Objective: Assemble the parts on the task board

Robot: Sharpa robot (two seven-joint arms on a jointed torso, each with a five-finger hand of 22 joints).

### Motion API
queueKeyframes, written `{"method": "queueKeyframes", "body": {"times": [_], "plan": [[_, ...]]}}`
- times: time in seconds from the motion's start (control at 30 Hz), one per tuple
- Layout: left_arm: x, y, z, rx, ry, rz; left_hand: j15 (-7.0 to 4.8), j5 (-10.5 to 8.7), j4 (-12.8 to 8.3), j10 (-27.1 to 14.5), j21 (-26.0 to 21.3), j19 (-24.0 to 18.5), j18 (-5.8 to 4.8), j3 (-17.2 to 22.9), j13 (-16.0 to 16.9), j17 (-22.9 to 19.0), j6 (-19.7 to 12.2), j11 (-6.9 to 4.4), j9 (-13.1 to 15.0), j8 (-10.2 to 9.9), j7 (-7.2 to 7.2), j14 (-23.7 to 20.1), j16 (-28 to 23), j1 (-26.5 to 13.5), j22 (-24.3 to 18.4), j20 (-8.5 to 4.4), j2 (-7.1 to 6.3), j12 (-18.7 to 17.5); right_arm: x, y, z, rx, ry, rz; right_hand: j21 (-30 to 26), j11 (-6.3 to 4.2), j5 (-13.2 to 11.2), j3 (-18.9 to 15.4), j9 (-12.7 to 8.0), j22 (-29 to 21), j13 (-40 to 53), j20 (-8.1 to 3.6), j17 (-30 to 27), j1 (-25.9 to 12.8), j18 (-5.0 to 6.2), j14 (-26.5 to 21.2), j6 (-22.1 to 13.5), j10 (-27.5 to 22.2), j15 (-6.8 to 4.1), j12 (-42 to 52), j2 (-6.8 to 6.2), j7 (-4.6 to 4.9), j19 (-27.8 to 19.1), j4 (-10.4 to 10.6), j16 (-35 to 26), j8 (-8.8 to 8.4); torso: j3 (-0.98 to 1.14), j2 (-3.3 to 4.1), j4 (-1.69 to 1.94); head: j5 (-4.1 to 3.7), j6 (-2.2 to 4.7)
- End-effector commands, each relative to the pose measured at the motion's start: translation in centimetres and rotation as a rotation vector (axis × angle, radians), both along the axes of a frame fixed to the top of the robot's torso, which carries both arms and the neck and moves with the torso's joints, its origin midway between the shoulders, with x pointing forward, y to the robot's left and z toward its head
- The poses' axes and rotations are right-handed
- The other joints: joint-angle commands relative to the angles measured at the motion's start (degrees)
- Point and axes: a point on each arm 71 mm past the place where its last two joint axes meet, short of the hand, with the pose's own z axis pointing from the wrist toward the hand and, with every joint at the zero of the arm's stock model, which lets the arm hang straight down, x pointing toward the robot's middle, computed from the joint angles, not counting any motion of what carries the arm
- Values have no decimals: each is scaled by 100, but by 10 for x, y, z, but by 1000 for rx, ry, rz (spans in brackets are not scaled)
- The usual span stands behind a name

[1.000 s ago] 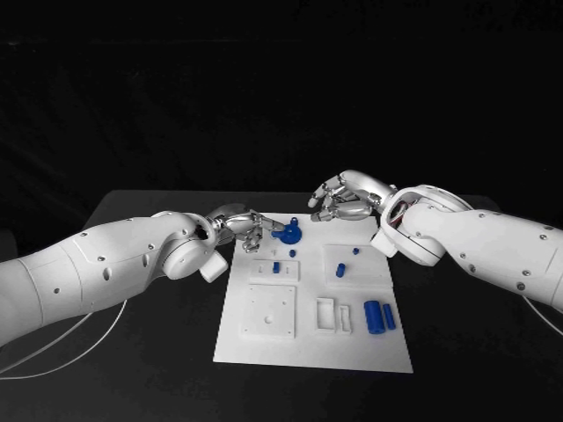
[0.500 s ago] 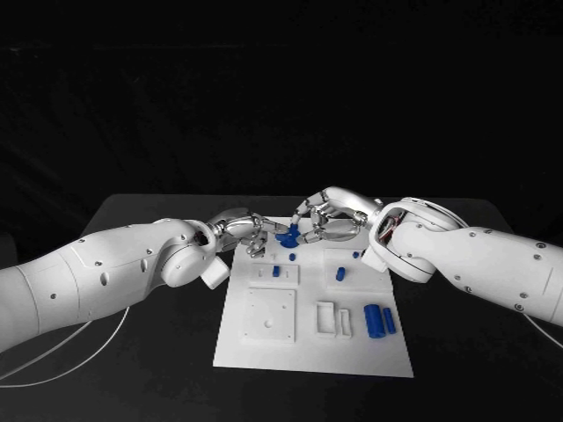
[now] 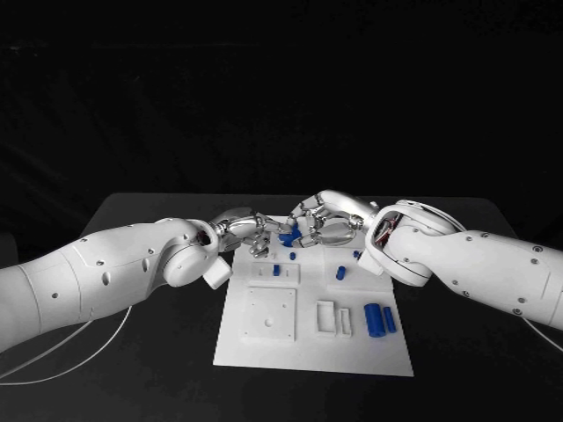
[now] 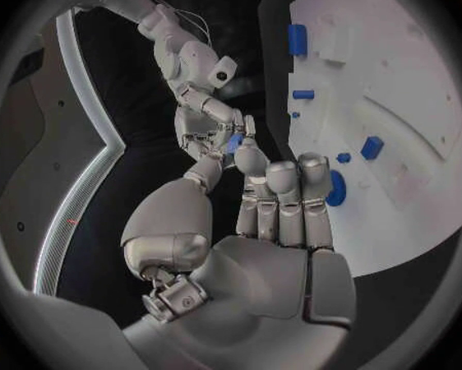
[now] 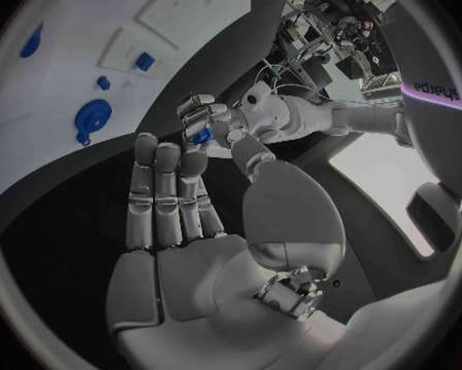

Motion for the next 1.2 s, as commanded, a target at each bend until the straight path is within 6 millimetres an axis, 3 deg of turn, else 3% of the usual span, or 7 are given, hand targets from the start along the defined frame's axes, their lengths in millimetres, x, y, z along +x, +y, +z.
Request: {"method": "queueKeyframes", "body": {"times": [0.03,0.43,0.87,0.93,1.2], "plan": [[-2,-4,1,-15,-6,-32,-107,2,-60,-50,-25,14,-102,76,9,1,-49,5,11,21,-1,34,0,510,40,-680,475,34,-1,1,1,2,-21,4,36,-32,-37,-23,11,15,32,-18,69,-11,80,71,47,15,-3,36,-6,-23,57,8,-43,-8,-2,-1,7,-2,-10],[-3,-5,0,-9,-3,-41,-107,1,-58,-55,-25,12,-103,73,11,3,-56,5,15,25,-1,31,2,511,41,-679,475,38,-2,5,1,5,-19,16,264,-108,-119,-15,111,179,284,-96,379,-38,80,221,275,92,-68,278,99,-105,167,9,17,87,1,0,3,-2,-22],[-4,-8,1,-14,-1,-53,-106,-3,-50,-63,-25,9,-106,68,14,5,-65,7,22,31,1,24,2,506,44,-678,477,43,-3,7,0,-7,-21,21,409,-159,-294,47,221,233,445,-147,539,56,80,264,425,94,-113,395,116,-157,190,6,87,141,-1,0,3,-7,-30],[-4,-8,1,-15,2,-55,-105,-4,-49,-64,-25,8,-107,67,15,5,-66,7,23,32,1,23,2,506,44,-677,478,43,-3,8,0,-8,-21,22,443,-183,-537,132,269,231,481,-161,574,161,80,270,501,94,-125,407,125,-186,186,19,92,175,1,0,4,-9,-31],[-7,-11,1,-31,13,-67,-105,-7,-45,-69,-25,5,-108,63,16,7,-70,8,26,36,1,20,2,502,45,-677,478,46,-4,10,-1,-20,-29,27,486,-197,-718,269,329,225,527,-159,618,240,80,284,533,102,-133,410,121,-196,182,4,89,175,1,2,1,-9,-36]]}}
